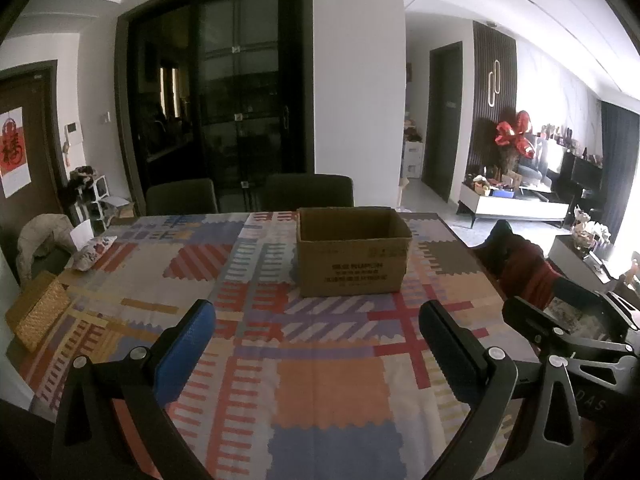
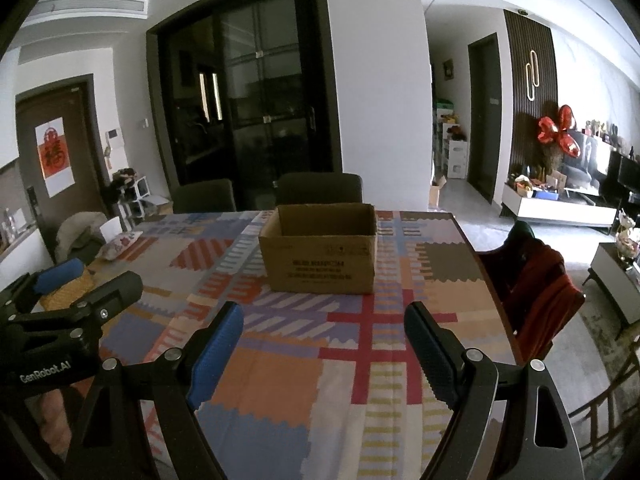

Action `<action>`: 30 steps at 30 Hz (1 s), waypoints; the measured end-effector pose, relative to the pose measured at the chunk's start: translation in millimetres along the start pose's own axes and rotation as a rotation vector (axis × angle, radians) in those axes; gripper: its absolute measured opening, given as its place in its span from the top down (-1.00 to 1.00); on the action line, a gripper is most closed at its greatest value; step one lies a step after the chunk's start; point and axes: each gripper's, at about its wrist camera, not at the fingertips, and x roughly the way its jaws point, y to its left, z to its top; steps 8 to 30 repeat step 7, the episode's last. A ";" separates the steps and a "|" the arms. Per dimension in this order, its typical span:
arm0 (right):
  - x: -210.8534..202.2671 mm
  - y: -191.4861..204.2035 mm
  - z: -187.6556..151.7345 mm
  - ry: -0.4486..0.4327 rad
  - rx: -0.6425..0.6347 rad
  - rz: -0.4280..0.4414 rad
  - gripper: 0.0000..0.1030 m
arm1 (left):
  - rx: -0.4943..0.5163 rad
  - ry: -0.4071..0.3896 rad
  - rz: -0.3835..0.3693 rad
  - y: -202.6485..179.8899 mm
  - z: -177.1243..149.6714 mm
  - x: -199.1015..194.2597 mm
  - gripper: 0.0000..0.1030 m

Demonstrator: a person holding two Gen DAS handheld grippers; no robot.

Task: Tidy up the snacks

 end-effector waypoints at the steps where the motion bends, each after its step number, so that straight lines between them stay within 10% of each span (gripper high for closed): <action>1: -0.1 0.2 -0.1 0.000 -0.002 -0.001 -0.62 | -0.001 0.000 0.000 -0.1 0.1 -1.0 -1.00; 30: -3.2 -0.8 0.3 0.003 0.003 0.002 -0.62 | -0.001 0.000 0.004 -0.5 -0.1 -1.4 -1.00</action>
